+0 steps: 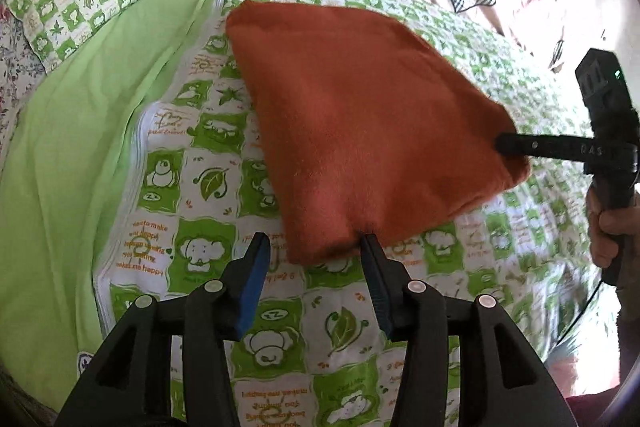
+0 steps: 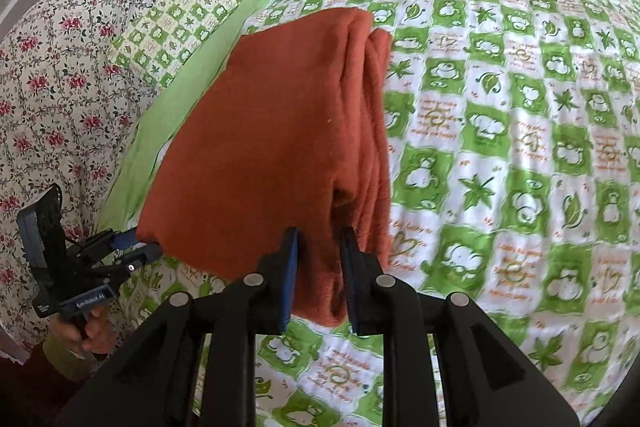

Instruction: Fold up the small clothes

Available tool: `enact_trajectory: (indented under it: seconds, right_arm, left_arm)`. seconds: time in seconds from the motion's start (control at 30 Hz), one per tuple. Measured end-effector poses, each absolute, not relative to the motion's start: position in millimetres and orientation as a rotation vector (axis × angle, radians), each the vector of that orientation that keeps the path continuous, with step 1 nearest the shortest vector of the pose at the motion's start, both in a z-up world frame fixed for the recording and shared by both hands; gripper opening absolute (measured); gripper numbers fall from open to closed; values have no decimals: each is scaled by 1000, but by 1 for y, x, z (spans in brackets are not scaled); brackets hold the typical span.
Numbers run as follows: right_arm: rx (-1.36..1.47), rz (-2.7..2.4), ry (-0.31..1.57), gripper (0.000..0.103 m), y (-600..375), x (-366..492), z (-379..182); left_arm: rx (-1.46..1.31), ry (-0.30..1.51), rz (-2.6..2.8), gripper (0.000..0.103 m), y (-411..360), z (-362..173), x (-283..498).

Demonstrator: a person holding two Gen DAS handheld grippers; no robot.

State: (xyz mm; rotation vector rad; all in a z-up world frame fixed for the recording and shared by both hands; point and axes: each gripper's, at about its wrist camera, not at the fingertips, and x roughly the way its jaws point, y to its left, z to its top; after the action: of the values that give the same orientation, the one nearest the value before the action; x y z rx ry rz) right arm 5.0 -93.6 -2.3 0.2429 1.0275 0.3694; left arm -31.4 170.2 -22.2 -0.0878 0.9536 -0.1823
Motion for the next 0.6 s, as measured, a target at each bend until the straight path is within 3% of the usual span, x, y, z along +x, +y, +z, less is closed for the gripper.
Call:
enact_trajectory:
  seconds: [0.1,0.13,0.27,0.33,0.6]
  right_arm:
    - [221,377,1038,22,-91,5,-5]
    - [215,383,1039,9,-89,5,-6]
    - [171,382,975,5,-88,2,20]
    - [130,372,953,5,-89,-2,31]
    - [78,277,1063,4,-103,-1,-25]
  left_arm:
    - [-102,958,-168,50,175,-27,-30]
    - [-103,959,-159,49,176,-28,-30]
    - [-162,973,-131,20,182,-25,-26]
    - [-185,961,-116,13,178,-21,-28]
    - [-154,1024,-83,8,167,-41,-31]
